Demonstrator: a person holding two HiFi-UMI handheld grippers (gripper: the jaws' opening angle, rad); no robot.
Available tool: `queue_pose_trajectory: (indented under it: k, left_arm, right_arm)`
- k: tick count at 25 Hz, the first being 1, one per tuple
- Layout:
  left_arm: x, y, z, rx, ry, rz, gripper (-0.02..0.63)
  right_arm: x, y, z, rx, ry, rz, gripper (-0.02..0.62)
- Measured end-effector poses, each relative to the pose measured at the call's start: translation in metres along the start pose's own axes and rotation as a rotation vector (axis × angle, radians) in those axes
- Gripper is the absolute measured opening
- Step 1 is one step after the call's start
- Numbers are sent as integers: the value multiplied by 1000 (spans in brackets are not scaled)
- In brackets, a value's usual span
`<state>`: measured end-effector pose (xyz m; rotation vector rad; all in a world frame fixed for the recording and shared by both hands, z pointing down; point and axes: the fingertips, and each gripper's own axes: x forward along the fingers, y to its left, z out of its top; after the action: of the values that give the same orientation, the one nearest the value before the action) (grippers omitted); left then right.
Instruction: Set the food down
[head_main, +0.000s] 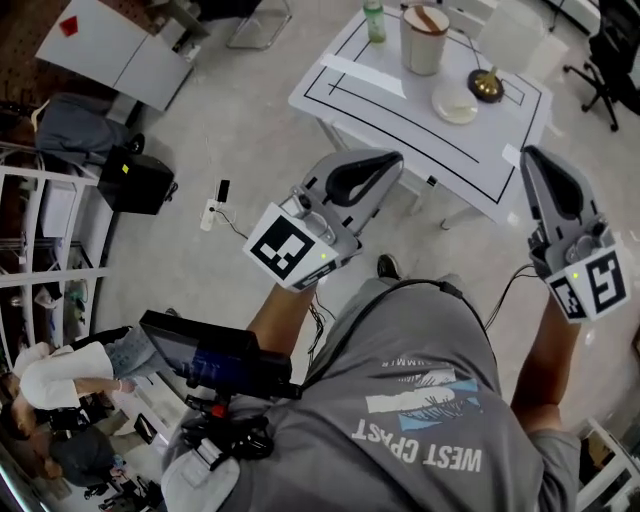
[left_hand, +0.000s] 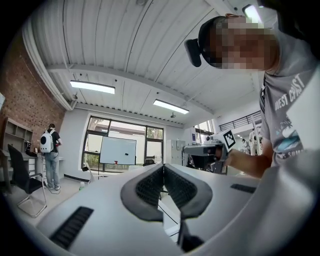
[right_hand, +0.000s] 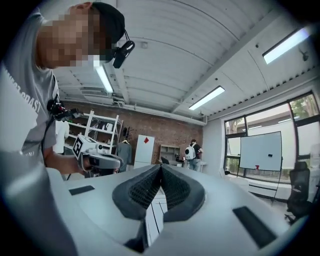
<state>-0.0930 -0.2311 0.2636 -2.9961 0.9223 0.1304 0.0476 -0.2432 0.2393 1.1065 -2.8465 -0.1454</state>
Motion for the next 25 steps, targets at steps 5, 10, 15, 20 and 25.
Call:
queue_pose_trajectory:
  k: [5, 10, 15, 20, 25]
  left_arm:
    - [-5, -46, 18, 45, -38, 18, 9]
    - [-14, -76, 19, 55, -21, 59, 9]
    - [-10, -142, 17, 74, -7, 71, 9]
    - [-14, -210, 17, 78, 5, 69, 9]
    - [-31, -252, 24, 84, 4, 101, 9]
  right_arm:
    - [-71, 20, 23, 6, -55, -22, 8]
    - [-112, 31, 21, 28, -46, -21, 8]
    - [-183, 50, 19, 16, -30, -12, 8]
    - [-243, 75, 22, 26, -38, 17, 8]
    - [-272, 105, 25, 43, -51, 72, 8]
